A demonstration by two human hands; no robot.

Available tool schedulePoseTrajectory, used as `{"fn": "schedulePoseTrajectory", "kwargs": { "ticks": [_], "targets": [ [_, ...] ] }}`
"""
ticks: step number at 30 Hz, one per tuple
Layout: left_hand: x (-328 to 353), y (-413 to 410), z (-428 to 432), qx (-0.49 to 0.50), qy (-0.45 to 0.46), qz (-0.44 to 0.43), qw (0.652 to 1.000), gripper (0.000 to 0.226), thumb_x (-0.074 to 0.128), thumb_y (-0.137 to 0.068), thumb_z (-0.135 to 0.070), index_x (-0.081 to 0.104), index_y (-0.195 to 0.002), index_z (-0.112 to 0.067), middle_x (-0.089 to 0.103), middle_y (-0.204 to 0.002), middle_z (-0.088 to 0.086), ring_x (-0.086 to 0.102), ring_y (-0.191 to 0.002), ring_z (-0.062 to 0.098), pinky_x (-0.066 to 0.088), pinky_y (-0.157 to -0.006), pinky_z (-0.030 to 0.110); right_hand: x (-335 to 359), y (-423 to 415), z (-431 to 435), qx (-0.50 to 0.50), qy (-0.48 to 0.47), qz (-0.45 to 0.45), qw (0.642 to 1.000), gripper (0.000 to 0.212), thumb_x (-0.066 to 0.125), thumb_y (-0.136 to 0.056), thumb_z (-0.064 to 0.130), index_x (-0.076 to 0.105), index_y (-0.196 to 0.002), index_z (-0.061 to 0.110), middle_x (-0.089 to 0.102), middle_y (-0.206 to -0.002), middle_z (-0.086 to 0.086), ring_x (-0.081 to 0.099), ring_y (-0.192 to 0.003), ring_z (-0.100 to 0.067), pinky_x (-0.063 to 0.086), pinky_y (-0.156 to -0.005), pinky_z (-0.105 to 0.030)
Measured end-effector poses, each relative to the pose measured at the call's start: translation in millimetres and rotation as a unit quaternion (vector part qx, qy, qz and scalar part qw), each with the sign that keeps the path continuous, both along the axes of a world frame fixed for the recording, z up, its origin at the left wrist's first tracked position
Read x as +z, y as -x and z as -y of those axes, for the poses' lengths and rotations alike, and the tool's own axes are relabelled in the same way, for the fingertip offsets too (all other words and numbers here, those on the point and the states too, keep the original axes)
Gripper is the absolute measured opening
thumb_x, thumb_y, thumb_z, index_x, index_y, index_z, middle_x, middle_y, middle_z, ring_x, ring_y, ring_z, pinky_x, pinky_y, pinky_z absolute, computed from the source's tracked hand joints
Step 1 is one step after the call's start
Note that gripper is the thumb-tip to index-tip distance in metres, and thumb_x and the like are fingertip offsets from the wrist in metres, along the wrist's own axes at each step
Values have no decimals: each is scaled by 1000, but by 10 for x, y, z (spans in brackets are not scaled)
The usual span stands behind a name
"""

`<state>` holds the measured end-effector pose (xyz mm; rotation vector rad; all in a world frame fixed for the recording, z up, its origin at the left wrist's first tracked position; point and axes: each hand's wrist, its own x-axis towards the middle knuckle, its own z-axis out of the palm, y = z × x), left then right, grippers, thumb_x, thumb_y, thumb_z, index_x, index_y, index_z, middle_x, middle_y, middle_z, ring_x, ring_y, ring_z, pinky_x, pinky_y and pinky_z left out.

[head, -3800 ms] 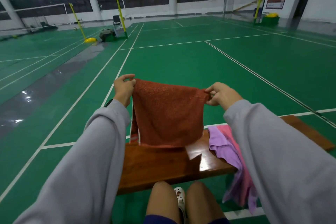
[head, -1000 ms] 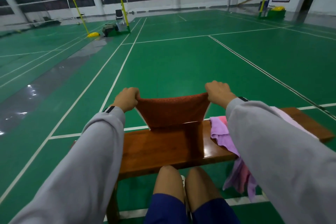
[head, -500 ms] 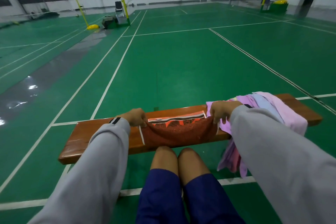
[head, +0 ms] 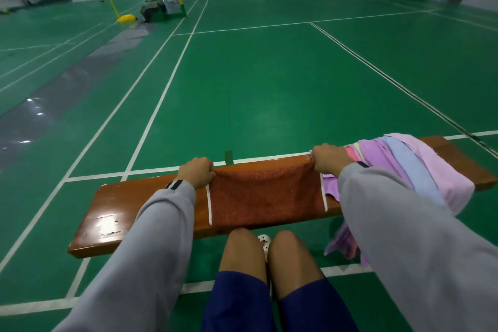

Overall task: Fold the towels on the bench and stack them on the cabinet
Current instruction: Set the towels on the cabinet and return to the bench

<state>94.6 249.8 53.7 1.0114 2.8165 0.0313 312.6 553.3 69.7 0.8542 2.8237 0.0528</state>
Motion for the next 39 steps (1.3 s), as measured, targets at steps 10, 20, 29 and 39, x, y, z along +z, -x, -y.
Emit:
{"fn": "schedulePoseTrajectory", "kwargs": {
  "ticks": [10,20,29,39],
  "targets": [
    [-632,136,-231,100,-17,125,987,60,59,-98,-53,47,-137,-9,61,-132,19,61,-118,40,52,-98,51,-678,318,72,-47,16,-42,998,35,55,-93,8,59,-127,7,67,-124,-12,68,-112,-33,53,-85,-39],
    [-780,-157,-108,285,-83,468,832,60,86,-81,-30,51,-128,-16,63,-127,11,61,-118,34,53,-102,49,-975,883,893,-68,314,-103,941,20,63,-98,25,64,-90,7,71,-90,-14,69,-69,-25,60,-61,-36],
    [-667,-478,-316,153,-233,354,893,12,61,-95,-18,63,-104,-10,69,-87,13,64,-63,23,53,-50,30,-798,1241,1657,-136,547,-108,819,61,43,-97,68,60,-115,12,68,-112,-15,67,-96,-36,62,-78,-51],
    [-356,-937,-953,-22,-240,252,937,9,72,-89,-21,66,-92,-14,65,-84,1,54,-67,5,38,-55,19,-513,891,970,-264,620,-183,716,16,57,-94,26,65,-89,13,68,-87,-13,65,-76,-32,56,-58,-37]
  ]
}}
